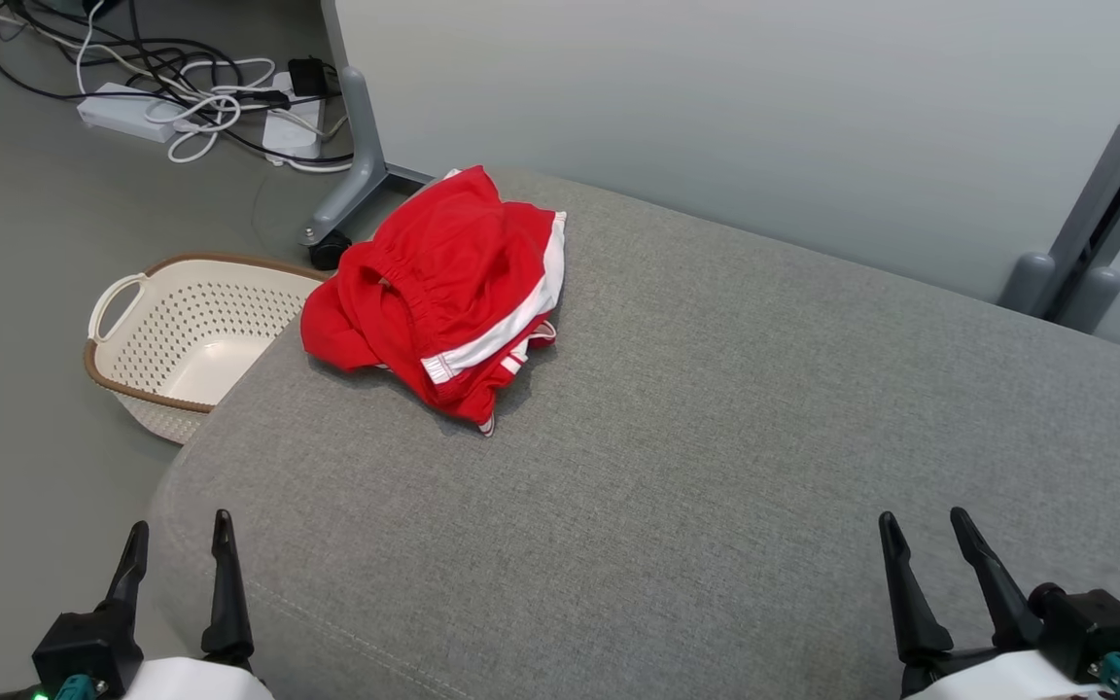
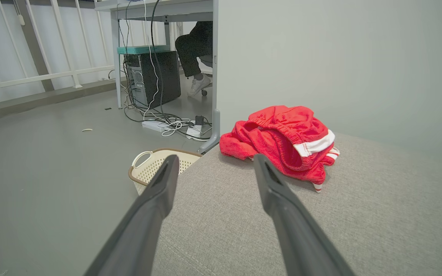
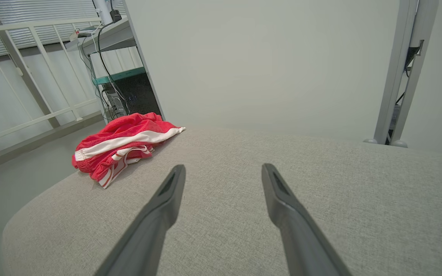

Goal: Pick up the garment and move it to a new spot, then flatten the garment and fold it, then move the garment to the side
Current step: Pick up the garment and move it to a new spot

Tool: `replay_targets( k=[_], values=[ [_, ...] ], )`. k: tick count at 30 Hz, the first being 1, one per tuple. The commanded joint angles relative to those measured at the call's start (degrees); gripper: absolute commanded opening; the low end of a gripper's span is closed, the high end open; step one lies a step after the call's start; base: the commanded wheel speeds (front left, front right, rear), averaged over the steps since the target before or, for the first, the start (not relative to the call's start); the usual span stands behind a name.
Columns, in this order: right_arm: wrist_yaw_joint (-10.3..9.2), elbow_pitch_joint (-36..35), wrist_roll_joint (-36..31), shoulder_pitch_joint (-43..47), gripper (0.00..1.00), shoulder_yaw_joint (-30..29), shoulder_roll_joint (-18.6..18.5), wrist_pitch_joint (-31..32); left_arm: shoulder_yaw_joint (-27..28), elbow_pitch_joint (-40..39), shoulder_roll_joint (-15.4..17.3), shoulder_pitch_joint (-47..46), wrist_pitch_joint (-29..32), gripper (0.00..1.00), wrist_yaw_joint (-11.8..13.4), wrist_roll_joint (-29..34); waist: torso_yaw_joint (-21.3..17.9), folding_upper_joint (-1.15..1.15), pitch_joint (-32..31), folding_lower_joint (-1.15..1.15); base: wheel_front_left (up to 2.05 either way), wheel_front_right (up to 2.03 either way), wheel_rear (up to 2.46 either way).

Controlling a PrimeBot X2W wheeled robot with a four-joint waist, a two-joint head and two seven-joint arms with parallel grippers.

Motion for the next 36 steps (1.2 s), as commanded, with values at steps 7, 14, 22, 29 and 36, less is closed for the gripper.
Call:
replay_targets(
  k=[7,14,22,29,36],
  values=[
    [0.1,0.64,0.49,-0.65,1.0,0.52,-0.42,-0.6,0.52,-0.61,0.63,0.77,-0.05,1.0,0.55,-0.84,0.09,0.0,-0.13,0.0,0.0,0.0,0.0],
    [0.11,0.77,-0.09,-1.0,1.0,0.44,-0.44,-0.64,0.49,-0.04,0.78,-1.42,-0.29,1.0,-0.01,-2.01,-1.33,0.0,0.5,0.0,0.0,0.0,0.0],
    [0.11,0.24,-1.71,-2.62,1.0,-0.17,-1.1,-0.27,1.78,0.75,1.69,-8.66,-0.49,1.0,-1.06,-4.65,-6.27,0.0,4.13,0.0,0.0,0.0,0.0],
    [0.11,-1.83,-2.13,-5.55,1.0,-1.32,-3.49,0.37,3.09,2.4,4.91,-19.71,0.61,1.0,-2.13,-5.95,-13.64,0.0,11.49,0.0,0.0,0.0,0.0],
    [0.11,-3.53,-1.96,-8.29,1.0,-3.5,-4.97,0.02,4.52,4.69,8.9,-30.39,2.72,1.0,-2.16,-6.42,-20.19,0.0,18.78,0.0,0.0,0.0,0.0]
  ],
)
